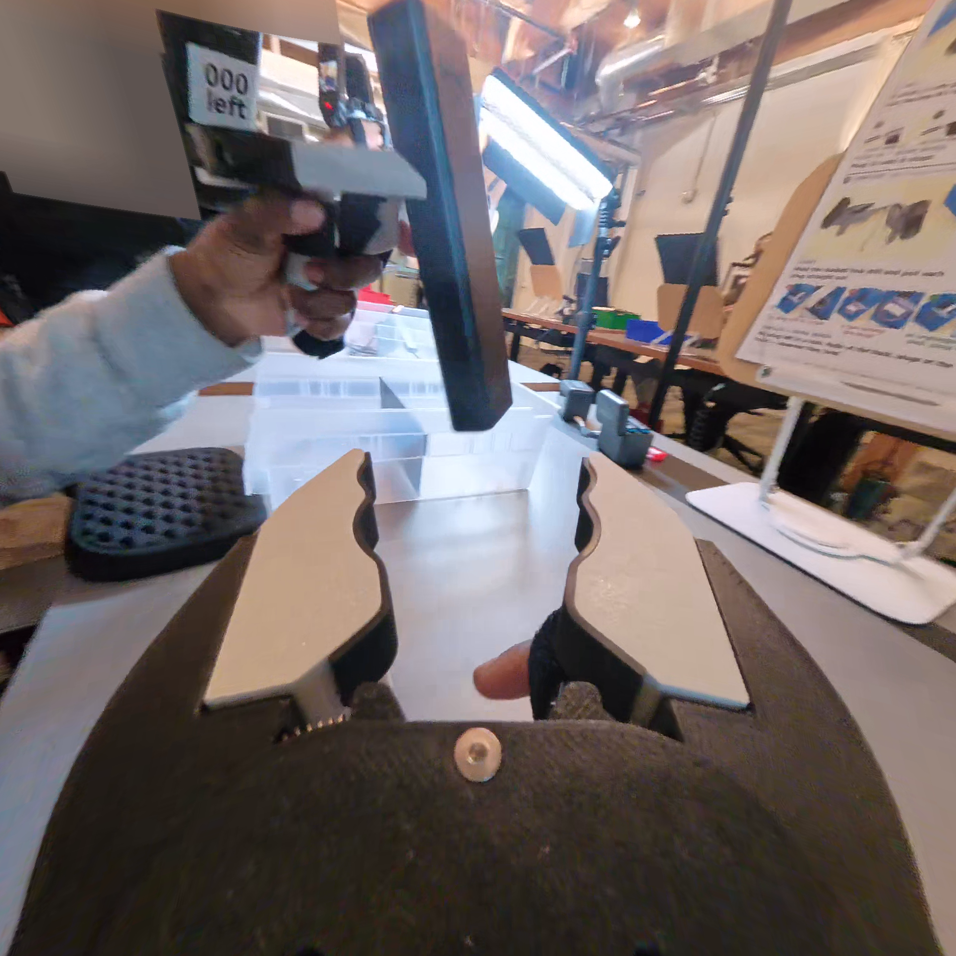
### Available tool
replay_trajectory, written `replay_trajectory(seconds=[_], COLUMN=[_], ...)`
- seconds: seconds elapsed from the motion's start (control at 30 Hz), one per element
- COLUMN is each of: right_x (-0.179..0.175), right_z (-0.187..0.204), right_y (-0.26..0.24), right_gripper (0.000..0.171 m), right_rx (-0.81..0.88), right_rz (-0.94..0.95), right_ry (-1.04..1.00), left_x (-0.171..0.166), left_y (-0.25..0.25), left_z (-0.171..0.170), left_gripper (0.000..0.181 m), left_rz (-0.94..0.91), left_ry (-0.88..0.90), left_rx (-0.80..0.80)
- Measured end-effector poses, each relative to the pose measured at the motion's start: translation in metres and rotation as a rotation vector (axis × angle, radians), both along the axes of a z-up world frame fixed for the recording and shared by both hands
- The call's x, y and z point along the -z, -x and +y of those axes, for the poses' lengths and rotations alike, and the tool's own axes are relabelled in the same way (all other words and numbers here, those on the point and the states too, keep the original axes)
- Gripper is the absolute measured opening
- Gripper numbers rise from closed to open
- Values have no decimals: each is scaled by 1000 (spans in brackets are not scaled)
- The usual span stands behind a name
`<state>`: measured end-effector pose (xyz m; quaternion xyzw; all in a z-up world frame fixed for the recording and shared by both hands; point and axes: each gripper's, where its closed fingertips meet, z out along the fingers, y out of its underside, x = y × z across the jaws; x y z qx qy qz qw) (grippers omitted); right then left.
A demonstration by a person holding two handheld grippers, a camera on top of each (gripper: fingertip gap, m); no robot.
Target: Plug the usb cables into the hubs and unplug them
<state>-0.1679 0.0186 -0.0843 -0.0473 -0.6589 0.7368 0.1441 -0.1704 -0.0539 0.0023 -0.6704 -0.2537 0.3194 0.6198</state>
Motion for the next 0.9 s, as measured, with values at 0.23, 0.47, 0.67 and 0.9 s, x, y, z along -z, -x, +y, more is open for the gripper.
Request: replay_trajectory(seconds=[0.23, 0.47, 0.67, 0.9], right_x=[-9, -40, -32, -18], right_z=[-5, 23, 34, 30], right_y=[5, -6, 12, 24], right_gripper=[36, 28, 30, 30], right_rx=[312, -186, -489, -462], right_rz=[276, -256, -770, -944], right_ry=[-22, 247, 324, 294], left_x=[5, 17, 54, 101], left_y=[-7, -11, -25, -45], left_z=[52, 48, 60, 87], left_gripper=[57, 70, 61, 39], left_rz=[-183, -289, -435, -593], left_ry=[-652, -711, -668, -630], left_rx=[160, 316, 384, 476])
